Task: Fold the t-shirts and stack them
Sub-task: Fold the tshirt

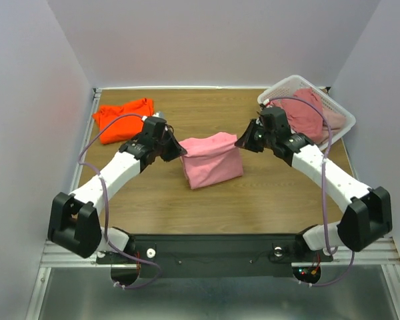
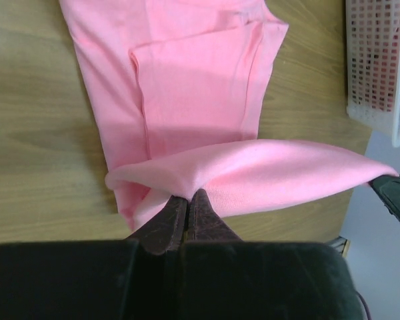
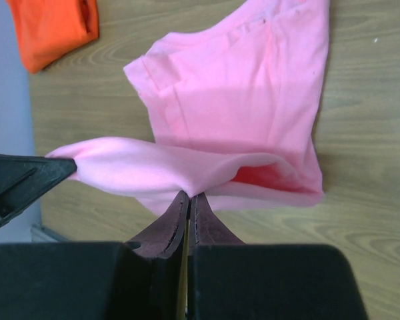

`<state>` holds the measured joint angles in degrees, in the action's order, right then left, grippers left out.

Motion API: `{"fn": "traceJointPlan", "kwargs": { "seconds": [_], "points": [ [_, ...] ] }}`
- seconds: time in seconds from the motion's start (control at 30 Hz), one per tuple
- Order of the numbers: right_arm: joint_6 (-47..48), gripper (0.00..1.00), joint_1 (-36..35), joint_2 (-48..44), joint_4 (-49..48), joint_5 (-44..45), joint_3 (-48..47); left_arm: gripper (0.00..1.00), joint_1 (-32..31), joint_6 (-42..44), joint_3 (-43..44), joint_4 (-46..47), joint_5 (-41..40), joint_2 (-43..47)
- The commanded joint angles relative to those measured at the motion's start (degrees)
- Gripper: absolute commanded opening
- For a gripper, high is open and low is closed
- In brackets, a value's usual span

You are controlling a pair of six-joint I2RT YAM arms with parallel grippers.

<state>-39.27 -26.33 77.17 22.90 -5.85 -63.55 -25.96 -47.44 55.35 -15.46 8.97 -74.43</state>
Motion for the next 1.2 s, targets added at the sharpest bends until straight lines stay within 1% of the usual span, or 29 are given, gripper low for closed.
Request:
{"fn": "traceJointPlan", "kwargs": {
  "seconds": [0.0, 0.13, 0.23, 0.37, 0.53, 0.57, 0.67, 0.7, 0.73, 0.77, 0.8, 0.83, 0.87, 0.9, 0.93, 0.97, 1.0, 1.03, 1.1, 1.13, 1.17],
  "points": [
    [1.82, 0.0, 0.57, 3.6, -3.38, 3.39, -5.52, 0.0, 1.87, 4.46, 5.19, 2.45, 1.75, -4.47],
    [2.35, 0.0, 1.89, 8.78, -3.65, 2.86, -9.13, 0.0, 4.42, 5.51, 8.09, 3.24, 4.82, -9.84],
    [2.62, 0.0, 2.85, 12.3, -4.17, 2.59, -10.89, 0.0, 5.91, 5.6, 9.94, 4.04, 5.35, -13.45],
    [2.44, 0.01, 4.43, 16.87, -5.05, 2.42, -13.17, 0.0, 6.79, 6.57, 15.56, 2.81, 5.18, -19.5],
    [4.64, 0.0, 5.32, 23.37, -5.93, 2.16, -17.57, 0.0, 8.29, 6.66, 18.99, 2.46, 4.04, -25.66],
    [4.81, 0.0, 6.02, 25.12, -6.02, 0.76, -18.44, 0.0, 8.81, 7.18, 20.48, 2.28, 4.73, -27.94],
    [4.55, 0.01, 7.07, 27.85, -6.28, 0.66, -19.68, 0.0, 9.25, 7.54, 22.16, 2.28, 5.79, -30.59],
    [4.81, 0.01, 7.25, 29.95, -6.46, 0.4, -20.73, 0.17, 9.26, 7.97, 23.12, 2.37, 5.97, -31.81],
    [5.16, 0.03, 7.43, 30.93, -6.46, 0.14, -21.43, 0.3, 9.26, 8.15, 23.66, 2.46, 6.06, -32.17],
    [5.86, 0.13, 7.78, 31.98, -6.55, -0.39, -22.14, 0.41, 9.26, 8.41, 24.71, 2.37, 5.71, -32.53],
    [6.82, 0.21, 7.87, 33.73, -6.55, -0.83, -23.8, 0.56, 9.26, 8.59, 25.15, 1.93, 4.14, -32.7],
    [6.92, 0.33, 7.96, 34.53, -6.46, -0.75, -24.34, 0.6, 9.26, 8.68, 25.68, 1.67, 4.12, -32.53],
    [7.27, 0.47, 8.04, 34.8, -6.46, -0.92, -24.69, 0.66, 9.26, 8.94, 26.29, 1.23, 3.17, -32.53],
    [7.62, 0.74, 8.05, 34.2, -6.29, -1.79, -24.43, 0.98, 9.26, 9.38, 27.25, 0.36, 2.81, -32.18],
    [7.45, 0.9, 8.05, 33.06, -6.11, -2.06, -23.47, 0.98, 9.26, 10.43, 27.44, 0.17, 2.81, -31.66],
    [6.93, 1.0, 8.05, 31.83, -6.11, -2.32, -22.07, 0.98, 9.26, 10.7, 26.83, -0.09, 2.81, -31.3],
    [6.57, 1.0, 8.05, 30.08, -6.11, -2.59, -20.49, 0.98, 9.17, 10.88, 25.95, -0.18, 2.72, -30.6],
    [6.48, 1.0, 8.05, 26.67, -6.11, -3.2, -16.99, 0.98, 9.17, 11.05, 24.82, 0.25, 2.2, -28.68],
    [6.22, 1.0, 8.05, 22.43, -6.2, -3.9, -13.02, 0.98, 8.91, 11.23, 19.73, 1.39, 1.4, -26.39],
    [6.65, 1.0, 7.96, 17.98, -6.2, -4.34, -10.57, 0.98, 8.47, 11.49, 17.79, 3.23, 0.96, -23.94],
    [6.83, 1.0, 7.96, 15.76, -6.2, -4.44, -6.11, 0.98, 8.2, 11.75, 15.95, 3.94, -0.17, -22.78]
  ]
}}
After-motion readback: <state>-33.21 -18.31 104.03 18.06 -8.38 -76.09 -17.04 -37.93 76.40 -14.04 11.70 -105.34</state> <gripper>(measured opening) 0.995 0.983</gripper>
